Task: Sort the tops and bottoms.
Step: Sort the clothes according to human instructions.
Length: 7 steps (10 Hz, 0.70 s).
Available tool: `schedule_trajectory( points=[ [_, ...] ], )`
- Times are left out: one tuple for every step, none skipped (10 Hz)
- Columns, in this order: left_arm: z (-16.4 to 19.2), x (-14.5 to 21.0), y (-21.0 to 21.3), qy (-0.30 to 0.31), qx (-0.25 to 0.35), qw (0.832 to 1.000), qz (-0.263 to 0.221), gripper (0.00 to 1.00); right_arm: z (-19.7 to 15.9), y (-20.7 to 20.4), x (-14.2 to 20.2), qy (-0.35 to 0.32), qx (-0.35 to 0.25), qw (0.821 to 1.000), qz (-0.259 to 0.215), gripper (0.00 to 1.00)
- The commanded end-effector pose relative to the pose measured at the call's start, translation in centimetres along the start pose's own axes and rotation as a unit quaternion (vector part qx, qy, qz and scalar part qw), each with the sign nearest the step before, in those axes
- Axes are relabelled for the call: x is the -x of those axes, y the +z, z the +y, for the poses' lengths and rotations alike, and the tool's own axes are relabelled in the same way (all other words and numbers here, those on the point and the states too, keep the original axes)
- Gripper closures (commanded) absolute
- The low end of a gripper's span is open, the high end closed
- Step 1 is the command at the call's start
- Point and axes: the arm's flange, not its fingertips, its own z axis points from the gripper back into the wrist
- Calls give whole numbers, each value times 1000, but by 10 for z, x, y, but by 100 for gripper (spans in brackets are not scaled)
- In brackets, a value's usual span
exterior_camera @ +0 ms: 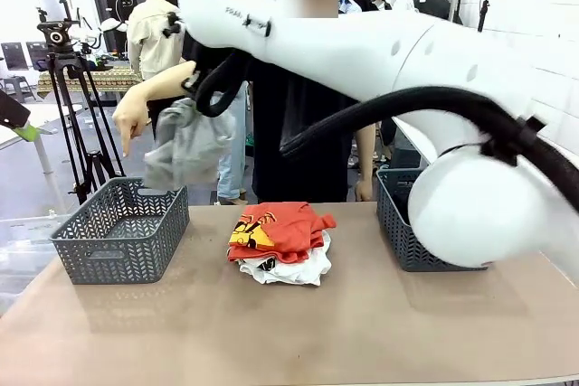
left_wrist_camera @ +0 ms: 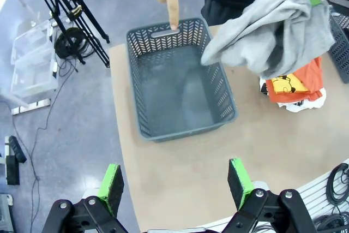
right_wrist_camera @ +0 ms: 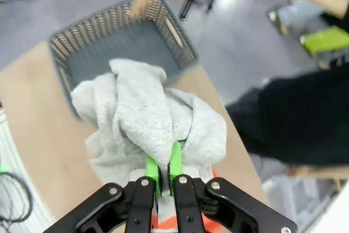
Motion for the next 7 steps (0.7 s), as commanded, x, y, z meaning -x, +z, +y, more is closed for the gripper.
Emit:
schedule_trajectory(
  points=[
    [0,0,-1,-1,0,1000,1,0,-14,5,11,-22,16,999,35,100],
    [0,0,-1,-1,0,1000,1,0,-14,5,11,-22,16,999,35,100],
    [0,0,-1,-1,0,1000,1,0,-14,5,11,-22,16,999,35,100],
    [0,0,-1,-1,0,1000,1,0,-14,5,11,-22,16,999,35,100],
    [0,0,-1,-1,0,1000,1,0,-14,5,11,-22,16,999,35,100],
    [0,0,-1,-1,0,1000,1,0,-14,5,11,-22,16,999,35,100],
    [0,0,-1,-1,0,1000,1,0,-21,2,14,-14,19,999,37,100]
  ],
)
